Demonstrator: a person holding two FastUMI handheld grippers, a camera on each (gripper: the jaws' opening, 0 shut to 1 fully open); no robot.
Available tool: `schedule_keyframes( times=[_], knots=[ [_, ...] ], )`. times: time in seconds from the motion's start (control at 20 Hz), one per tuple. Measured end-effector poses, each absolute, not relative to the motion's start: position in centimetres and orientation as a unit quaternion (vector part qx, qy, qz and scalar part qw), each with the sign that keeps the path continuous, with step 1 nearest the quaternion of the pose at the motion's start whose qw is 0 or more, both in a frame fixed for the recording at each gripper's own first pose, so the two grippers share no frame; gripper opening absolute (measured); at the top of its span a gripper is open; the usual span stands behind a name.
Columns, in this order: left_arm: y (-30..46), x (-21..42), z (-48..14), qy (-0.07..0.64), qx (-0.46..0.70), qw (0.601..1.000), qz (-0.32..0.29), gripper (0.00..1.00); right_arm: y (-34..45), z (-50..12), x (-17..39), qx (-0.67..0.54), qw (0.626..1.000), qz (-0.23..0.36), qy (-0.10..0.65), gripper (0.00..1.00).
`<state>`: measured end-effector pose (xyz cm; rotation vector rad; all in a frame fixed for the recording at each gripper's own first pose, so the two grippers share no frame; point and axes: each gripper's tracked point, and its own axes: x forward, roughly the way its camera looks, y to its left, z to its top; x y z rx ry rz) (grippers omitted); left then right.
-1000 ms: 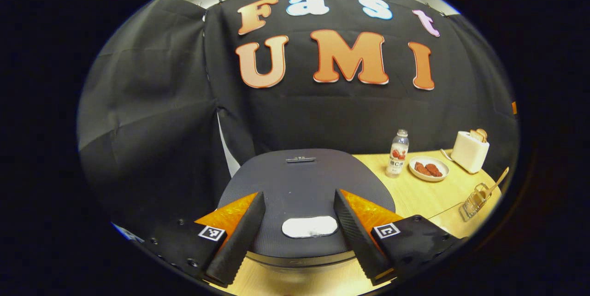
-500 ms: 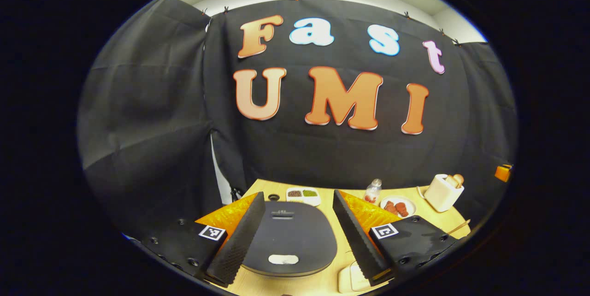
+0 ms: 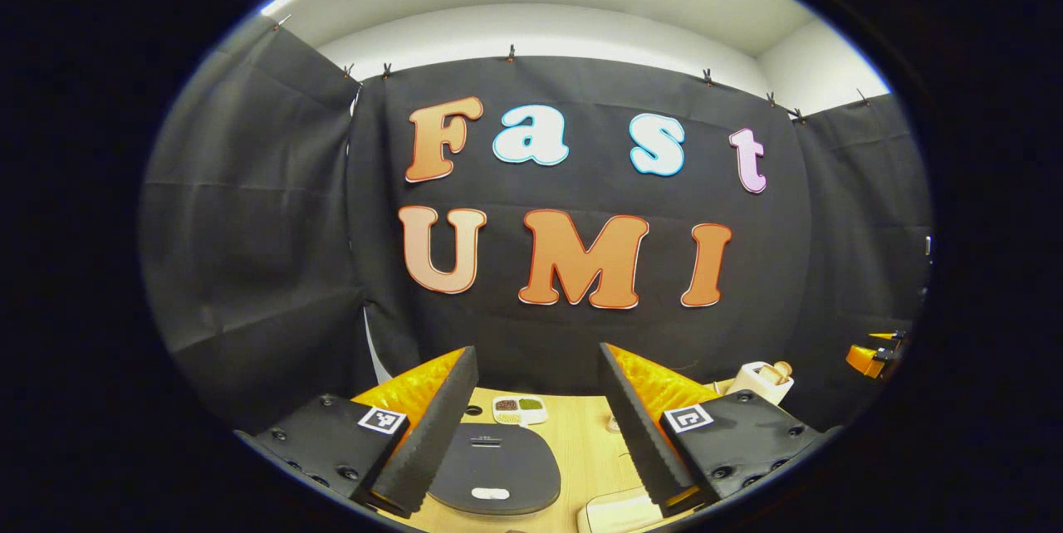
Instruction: Close the left gripper, press the button to open the rice cooker; take a wooden spoon from the chopstick holder with the right hand, scoop a spoonful of rice and pour it into the rice cooker, then put the wooden spoon back into the chopstick holder.
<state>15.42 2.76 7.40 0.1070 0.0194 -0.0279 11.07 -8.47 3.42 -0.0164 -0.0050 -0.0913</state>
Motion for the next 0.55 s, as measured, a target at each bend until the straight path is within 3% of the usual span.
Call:
schedule_keyframes(
  times=[0.45, 0.55],
  knots=[
    [3.6, 14.0, 6.7, 0.006, 0.047, 0.999, 0.013, 1.00, -8.5, 2.4, 10.9, -0.006, 1.000, -0.028, 0.007, 0.94],
    [4.1, 13.9, 6.8, 0.005, 0.051, 0.998, 0.022, 0.99, -8.6, 2.5, 10.8, -0.001, 1.000, -0.025, 0.005, 1.00]
  ],
)
